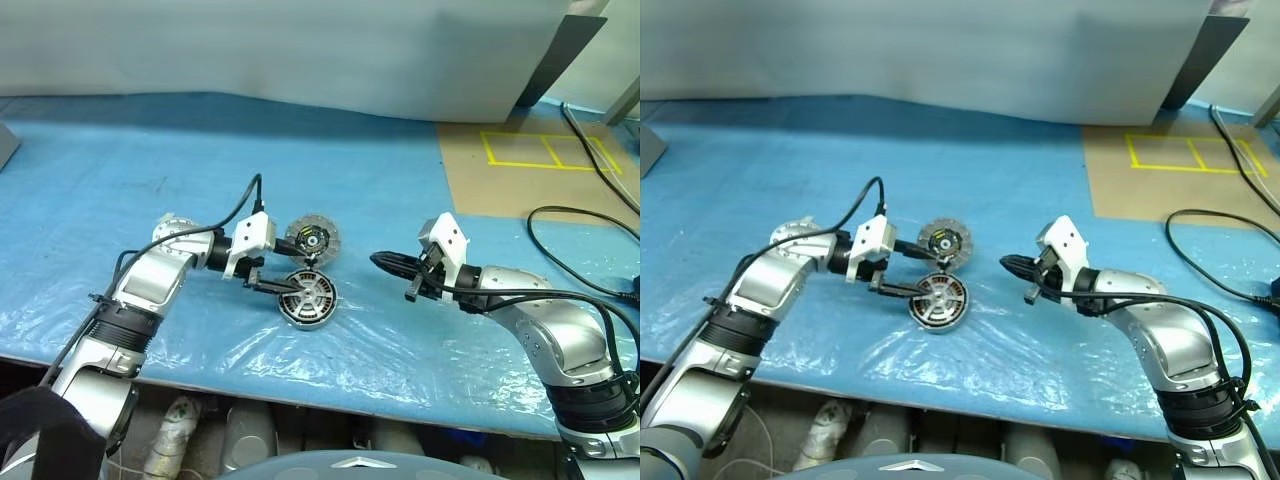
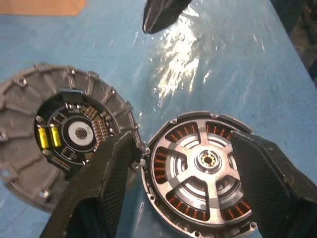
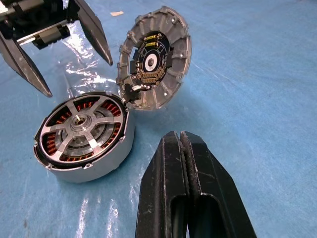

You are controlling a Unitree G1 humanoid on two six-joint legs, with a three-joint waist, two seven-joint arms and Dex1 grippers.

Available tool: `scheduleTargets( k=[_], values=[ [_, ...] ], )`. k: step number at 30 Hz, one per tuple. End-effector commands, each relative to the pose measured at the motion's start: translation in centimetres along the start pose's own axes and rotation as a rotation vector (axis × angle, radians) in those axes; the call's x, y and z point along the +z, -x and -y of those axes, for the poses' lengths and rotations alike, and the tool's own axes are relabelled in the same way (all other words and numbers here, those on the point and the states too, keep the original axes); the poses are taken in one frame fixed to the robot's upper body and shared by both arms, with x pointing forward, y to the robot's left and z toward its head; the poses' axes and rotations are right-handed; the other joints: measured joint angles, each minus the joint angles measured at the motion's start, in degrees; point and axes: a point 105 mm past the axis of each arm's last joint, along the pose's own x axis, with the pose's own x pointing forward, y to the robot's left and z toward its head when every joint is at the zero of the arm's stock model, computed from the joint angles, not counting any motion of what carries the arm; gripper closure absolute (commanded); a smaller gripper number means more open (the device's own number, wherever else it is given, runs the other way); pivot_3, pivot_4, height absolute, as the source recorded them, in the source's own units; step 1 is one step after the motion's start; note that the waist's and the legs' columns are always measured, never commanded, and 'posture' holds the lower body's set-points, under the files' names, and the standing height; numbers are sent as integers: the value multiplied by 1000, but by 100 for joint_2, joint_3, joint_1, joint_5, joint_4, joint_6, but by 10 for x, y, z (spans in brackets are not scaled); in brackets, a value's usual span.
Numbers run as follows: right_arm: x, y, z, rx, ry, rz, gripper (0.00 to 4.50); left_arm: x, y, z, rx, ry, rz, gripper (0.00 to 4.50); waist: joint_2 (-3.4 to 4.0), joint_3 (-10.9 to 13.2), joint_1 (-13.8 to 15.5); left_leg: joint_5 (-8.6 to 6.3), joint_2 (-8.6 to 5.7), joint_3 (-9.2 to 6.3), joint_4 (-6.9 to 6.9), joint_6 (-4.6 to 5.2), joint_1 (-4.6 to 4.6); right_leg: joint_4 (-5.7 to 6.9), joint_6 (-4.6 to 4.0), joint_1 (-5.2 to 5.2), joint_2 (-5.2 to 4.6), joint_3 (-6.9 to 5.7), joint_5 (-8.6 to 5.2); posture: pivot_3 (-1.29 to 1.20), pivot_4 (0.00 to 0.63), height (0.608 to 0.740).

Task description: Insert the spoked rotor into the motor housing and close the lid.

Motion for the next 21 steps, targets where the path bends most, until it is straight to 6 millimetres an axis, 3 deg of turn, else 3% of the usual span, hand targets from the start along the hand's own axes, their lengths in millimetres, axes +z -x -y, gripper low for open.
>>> scheduleTargets(
  k=[1, 6, 10, 17, 21],
  values=[
    [19, -1, -15, 77, 37, 63, 4500, 20, 17, -16, 90, -41, 41, 1198, 0, 0, 0, 0, 0, 0, 1, 0, 0, 0, 0, 0, 0, 0, 0, 0, 150, 740],
    [23, -24, -39, 241, 54, 59, 4500, 22, 41, -37, 261, 52, 85, 1198, 1, 0, -57, 0, 1, 0, 3, 0, 5, 8, 0, 0, 2, 1, 0, 0, 150, 740],
    [17, -45, -54, 367, 20, 30, 4500, 16, 49, -30, 294, 134, 101, 1198, 0, 0, -87, 0, -1, -2, 4, 0, -1, 4, 0, 0, 0, -1, 0, 0, 150, 740],
    [16, -65, -60, 458, 7, 13, 4500, 6, 50, -17, 326, 197, 92, 1198, 0, 2, -114, 0, 0, -11, 4, 0, -21, 4, -1, -10, 0, -10, 0, 0, 150, 740],
    [-4, -79, -65, 489, -72, -50, 4500, 4, 47, -15, 334, 211, 96, 1198, 0, 2, -135, 0, 2, -11, 5, 0, -18, 7, -2, -9, 1, -10, -1, 0, 150, 740]
  ],
)
